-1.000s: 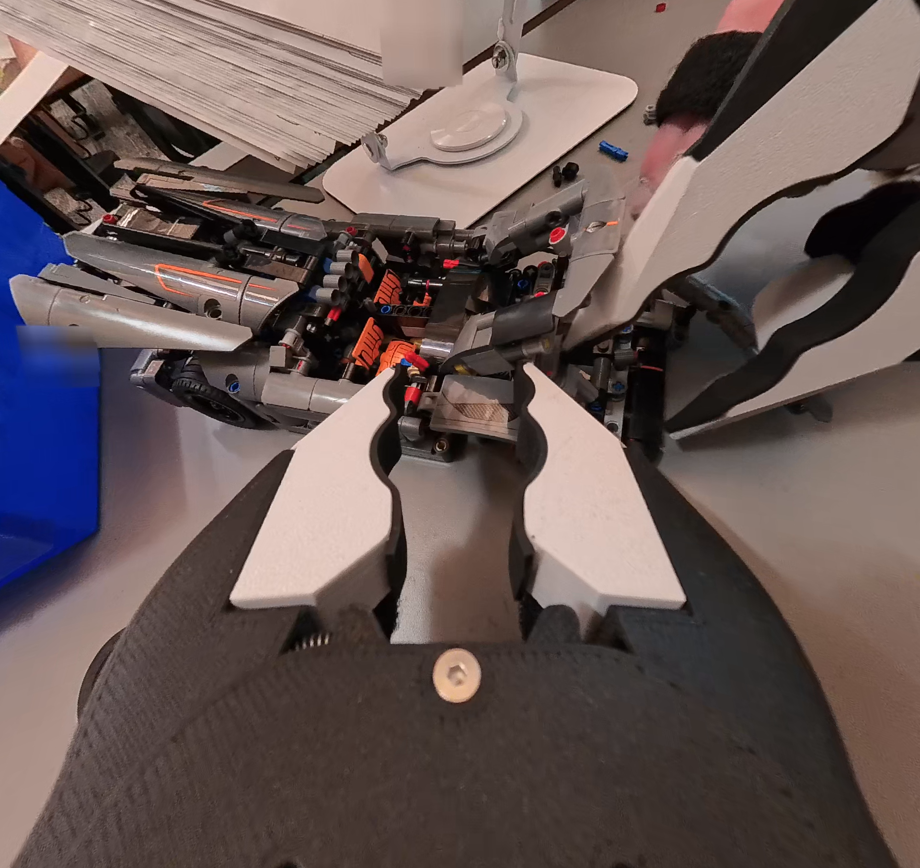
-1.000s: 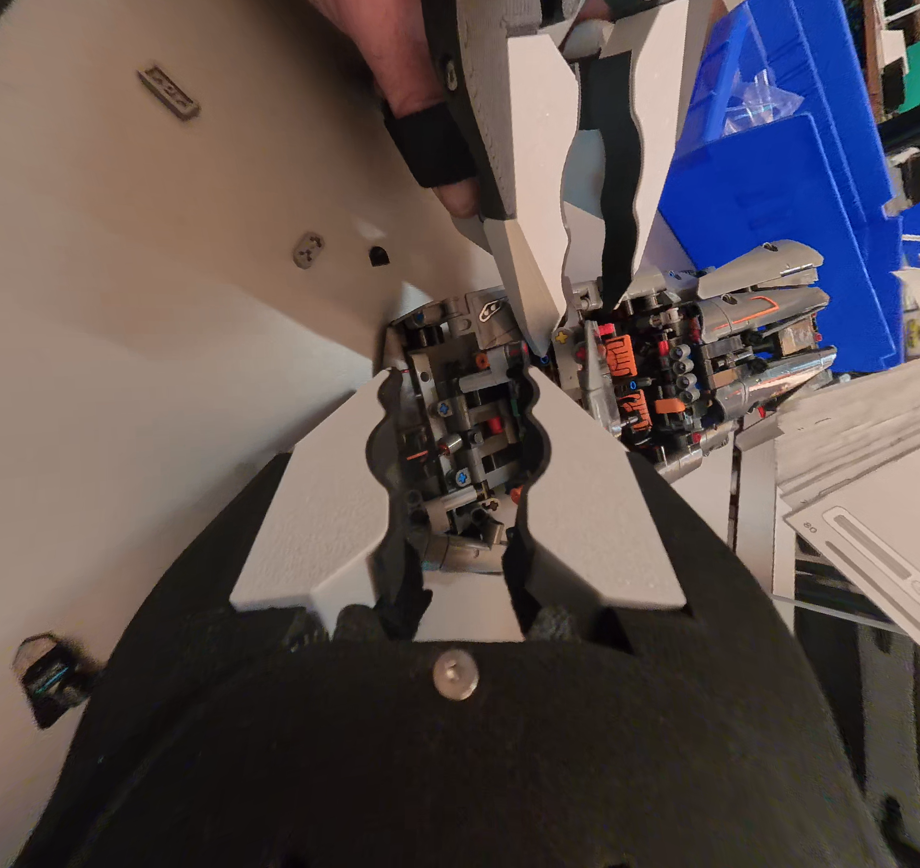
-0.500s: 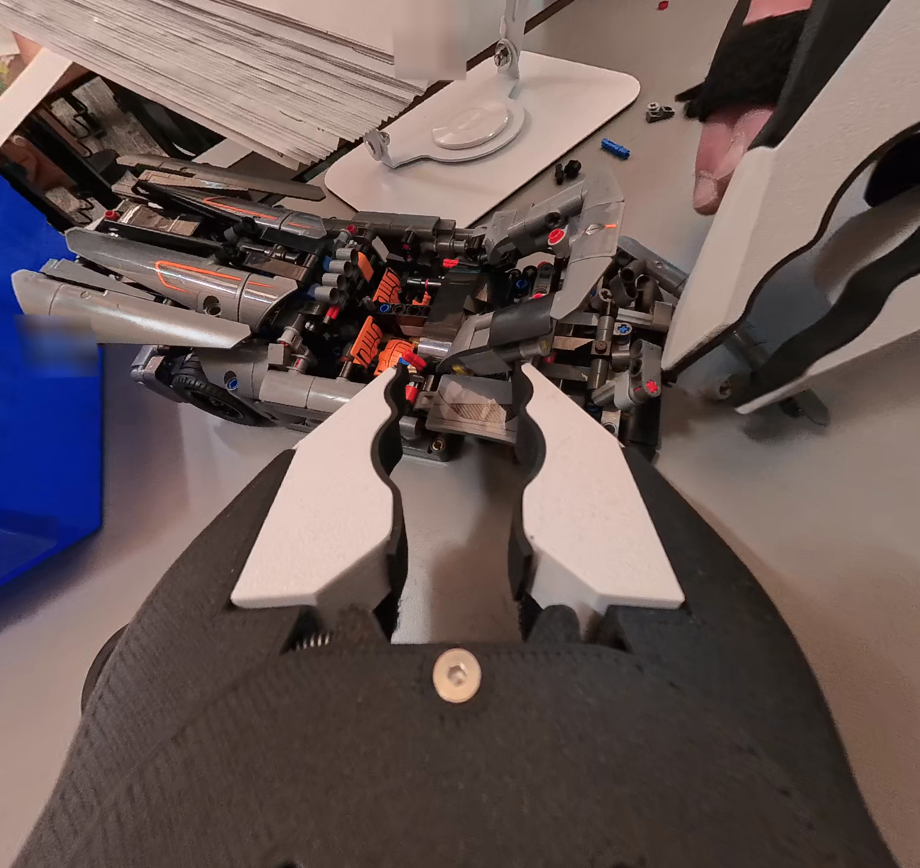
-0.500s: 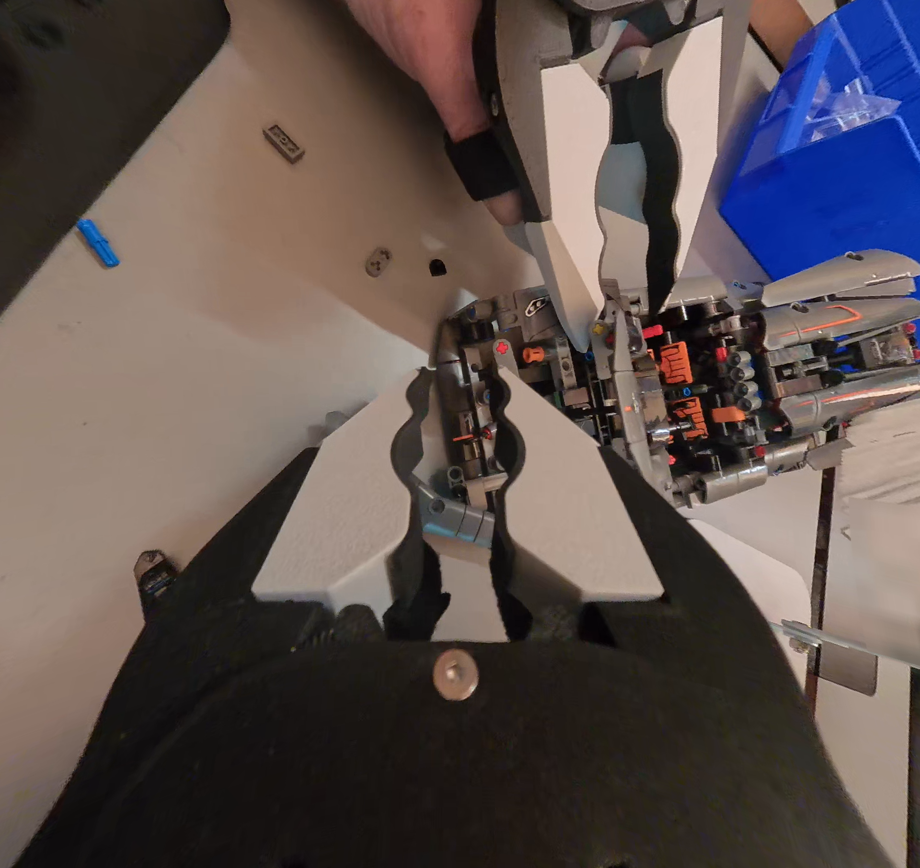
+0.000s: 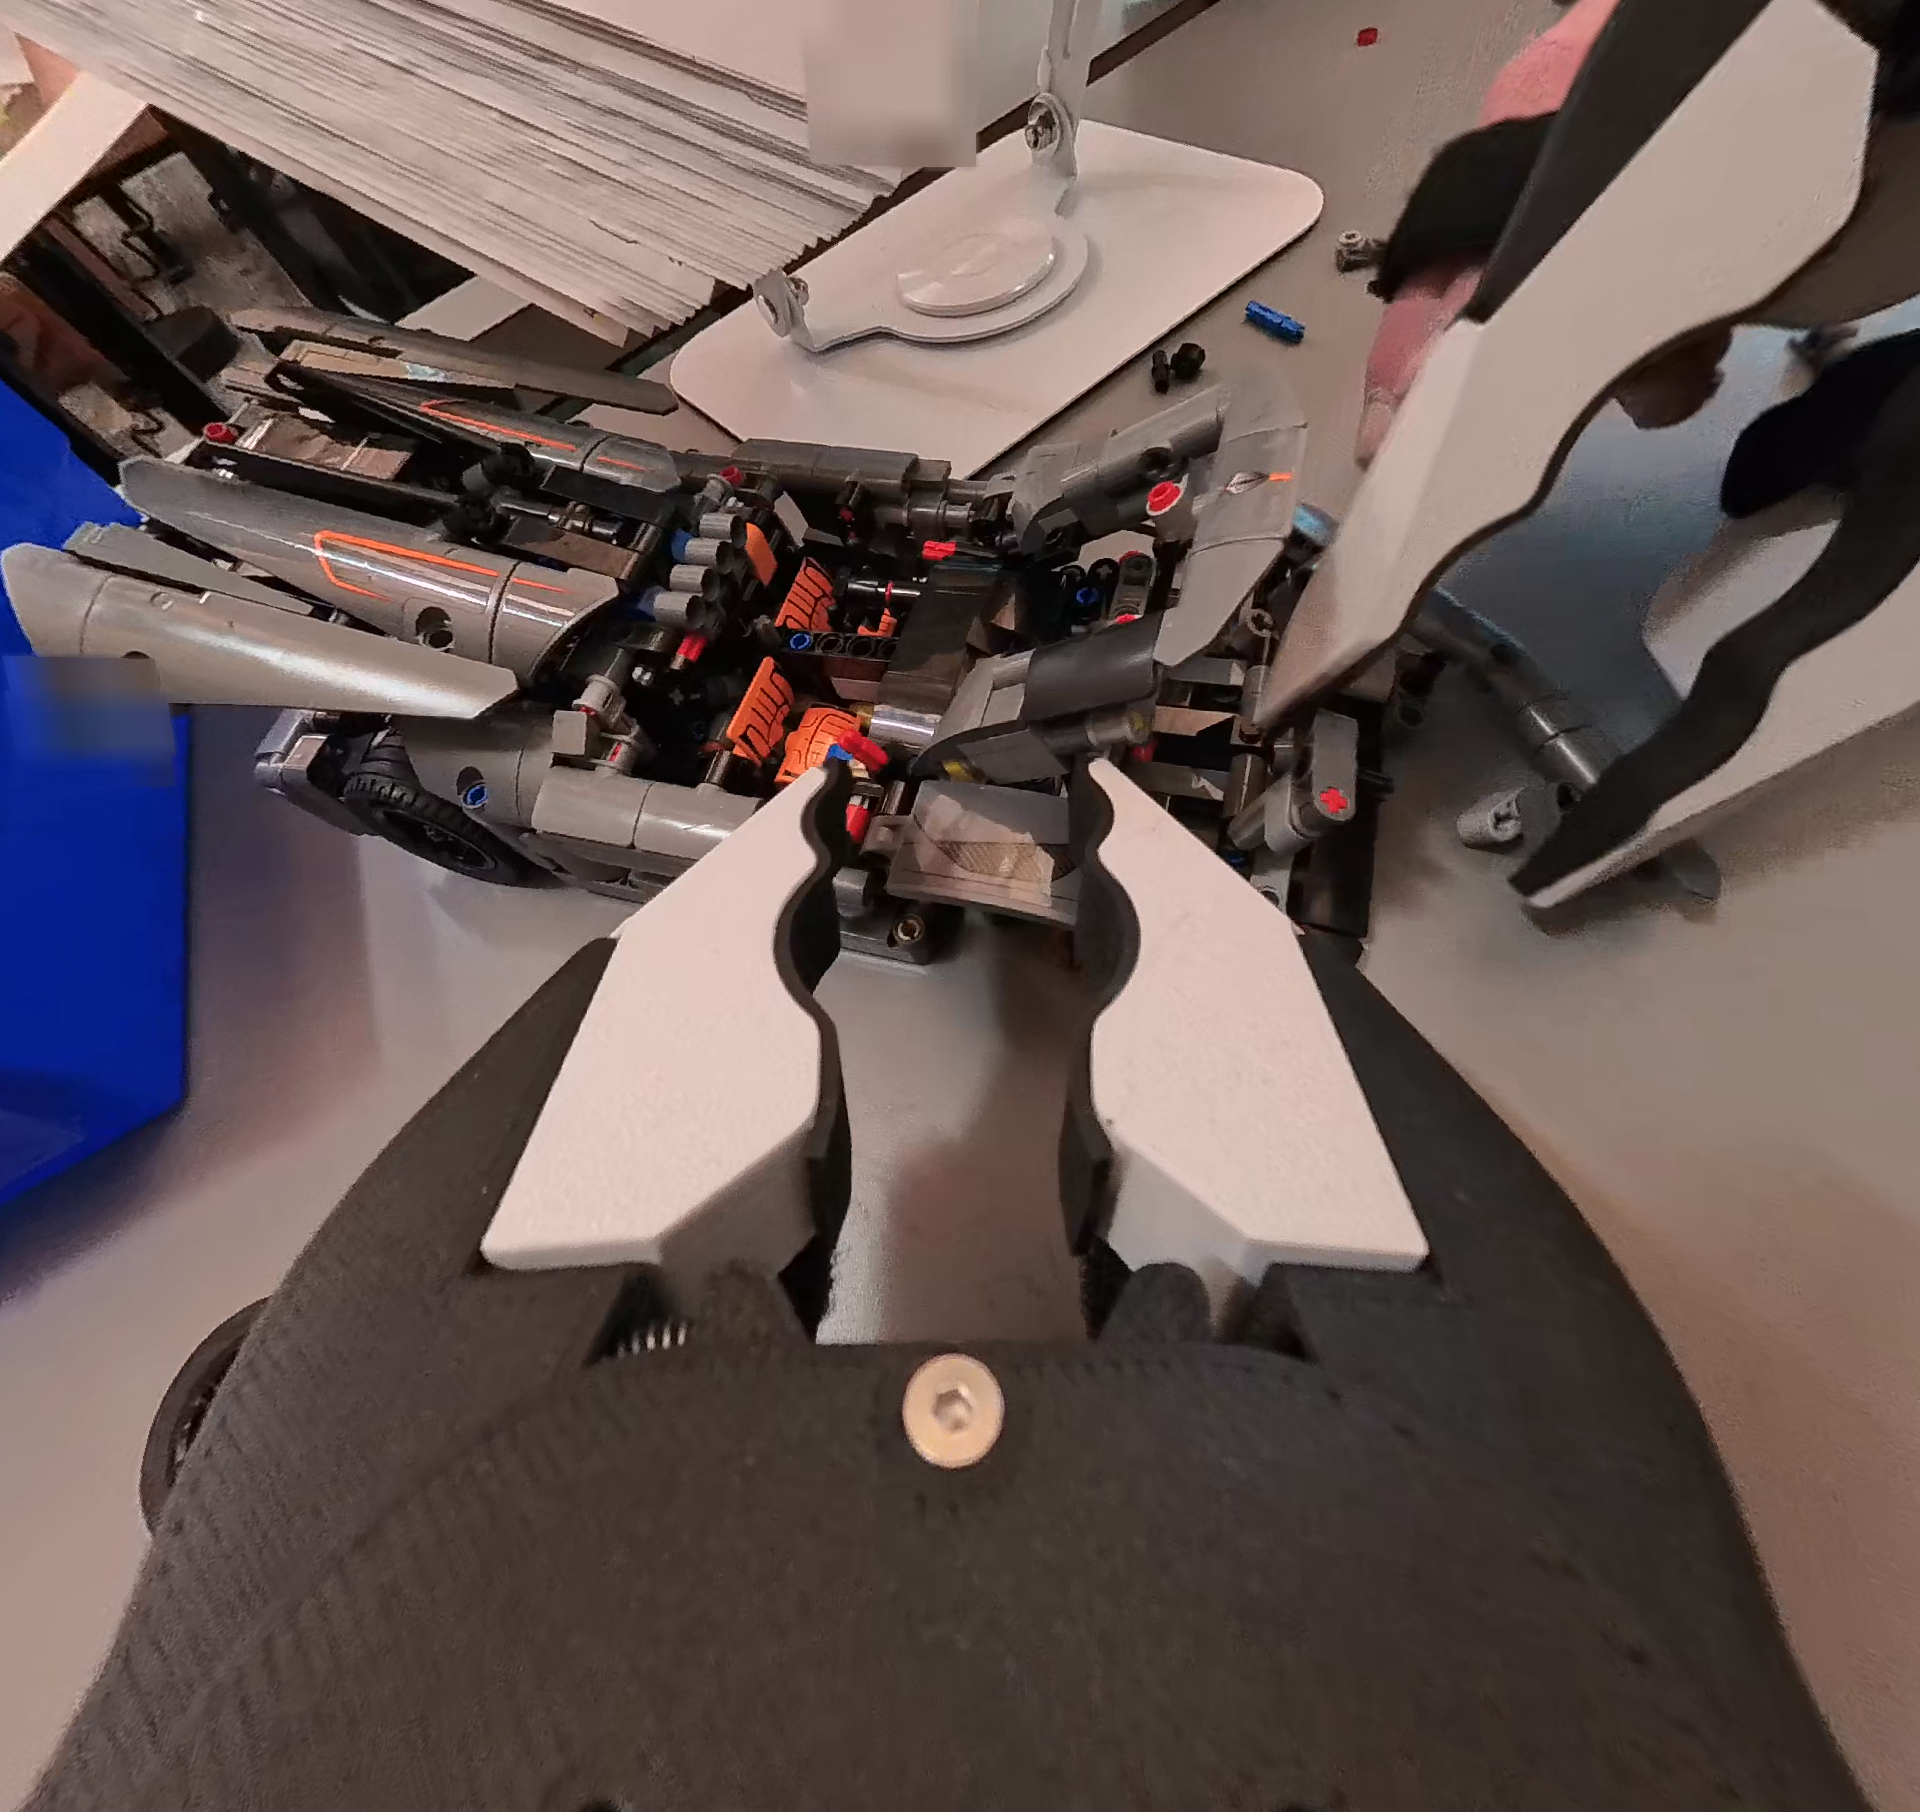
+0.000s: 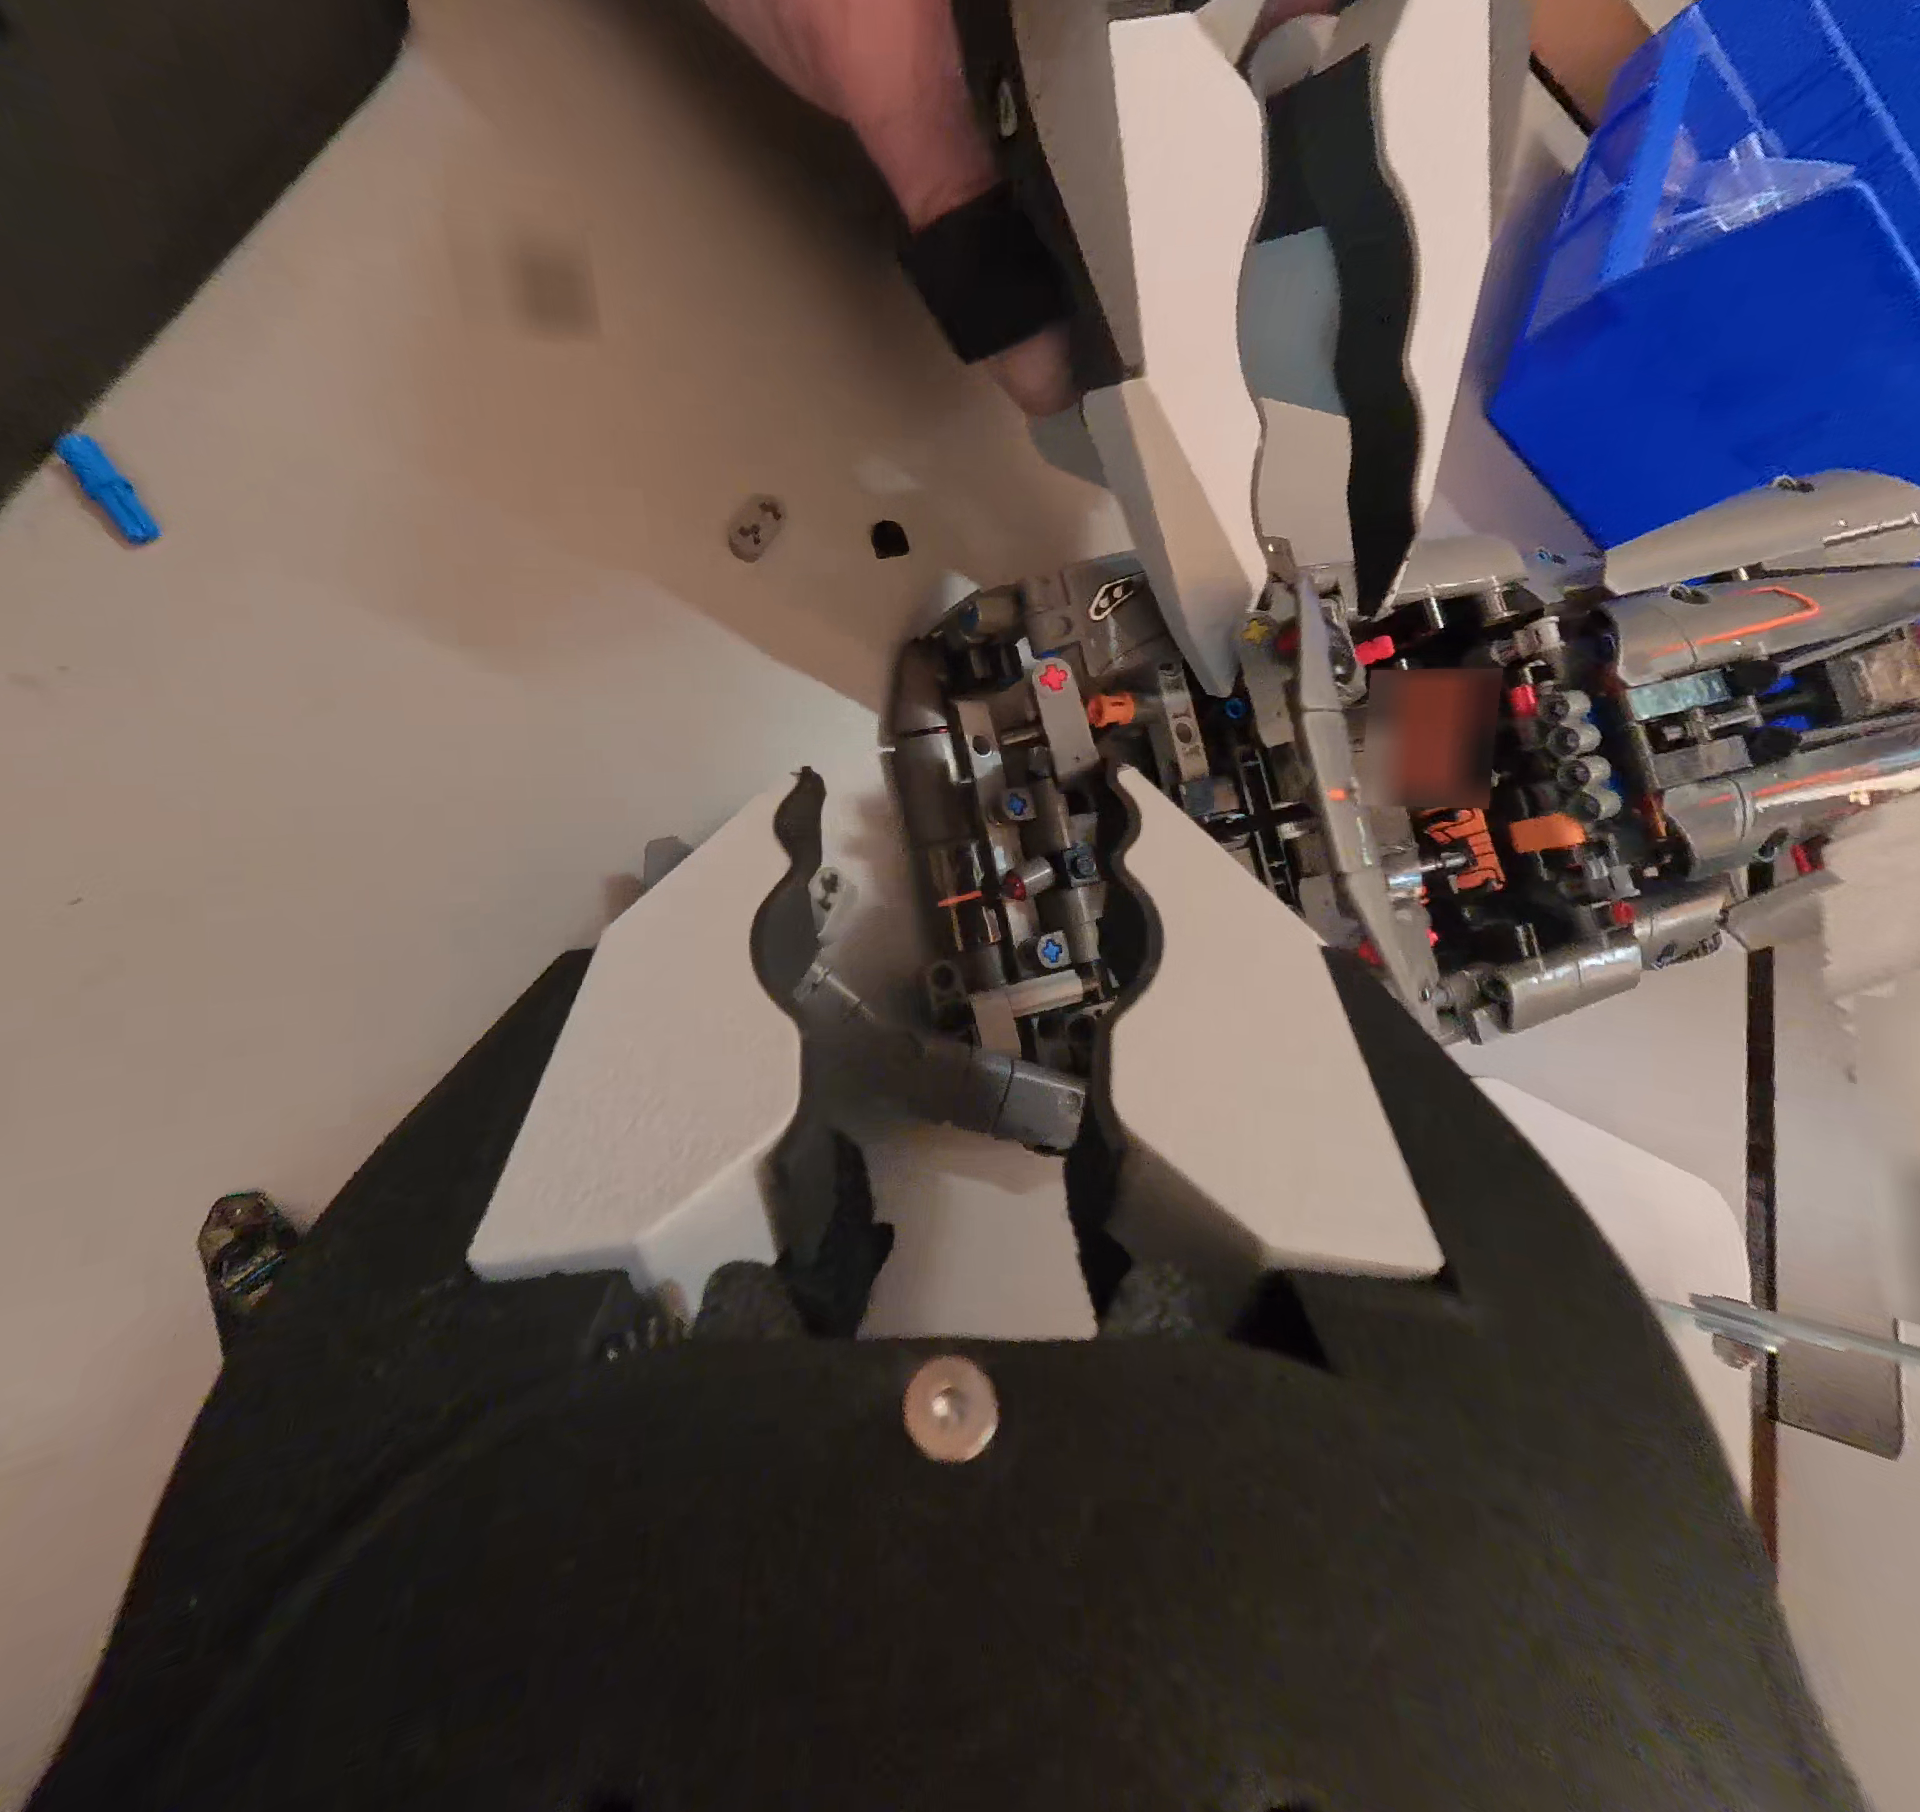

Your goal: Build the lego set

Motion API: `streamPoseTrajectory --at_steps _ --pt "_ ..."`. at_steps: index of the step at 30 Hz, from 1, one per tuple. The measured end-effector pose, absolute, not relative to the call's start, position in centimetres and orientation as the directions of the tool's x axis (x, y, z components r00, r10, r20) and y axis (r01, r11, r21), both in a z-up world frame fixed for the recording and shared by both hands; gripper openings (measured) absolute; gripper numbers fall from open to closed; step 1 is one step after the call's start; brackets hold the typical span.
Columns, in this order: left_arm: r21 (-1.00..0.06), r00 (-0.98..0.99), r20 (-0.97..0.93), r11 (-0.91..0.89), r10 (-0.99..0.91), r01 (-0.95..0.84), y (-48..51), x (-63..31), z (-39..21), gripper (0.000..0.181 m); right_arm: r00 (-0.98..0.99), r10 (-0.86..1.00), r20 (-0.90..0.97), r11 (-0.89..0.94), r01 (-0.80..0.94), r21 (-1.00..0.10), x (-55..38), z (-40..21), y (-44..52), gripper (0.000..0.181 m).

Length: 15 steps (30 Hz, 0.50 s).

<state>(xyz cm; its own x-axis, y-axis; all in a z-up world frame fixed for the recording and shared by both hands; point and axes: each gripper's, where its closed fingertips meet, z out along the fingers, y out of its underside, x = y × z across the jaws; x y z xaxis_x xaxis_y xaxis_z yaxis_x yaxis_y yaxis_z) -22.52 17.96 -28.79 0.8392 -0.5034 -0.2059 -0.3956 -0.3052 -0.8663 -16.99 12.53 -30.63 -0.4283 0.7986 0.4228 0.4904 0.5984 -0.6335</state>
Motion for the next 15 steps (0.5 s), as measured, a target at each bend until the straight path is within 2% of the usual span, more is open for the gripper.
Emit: streamPoseTrajectory --at_steps 4,8,15 --pt "-0.868 0.839 -0.204 -0.303 -0.504 -0.393 17.95 -22.57 -28.78 0.04 -0.442 0.797 0.411 0.597 0.482 -0.641 -16.72 -30.48 12.4 0.038" --pt "-0.871 0.839 -0.198 -0.303 -0.507 -0.388 17.95 -22.59 -28.81 0.04 -0.456 0.791 0.408 0.605 0.481 -0.635 -16.49 -30.67 12.31 0.034" --pt "-0.869 0.838 -0.202 -0.301 -0.506 -0.391 17.89 -22.88 -28.78 0.041 -0.453 0.805 0.382 0.582 0.482 -0.654 -16.51 -30.53 12.15 0.041"
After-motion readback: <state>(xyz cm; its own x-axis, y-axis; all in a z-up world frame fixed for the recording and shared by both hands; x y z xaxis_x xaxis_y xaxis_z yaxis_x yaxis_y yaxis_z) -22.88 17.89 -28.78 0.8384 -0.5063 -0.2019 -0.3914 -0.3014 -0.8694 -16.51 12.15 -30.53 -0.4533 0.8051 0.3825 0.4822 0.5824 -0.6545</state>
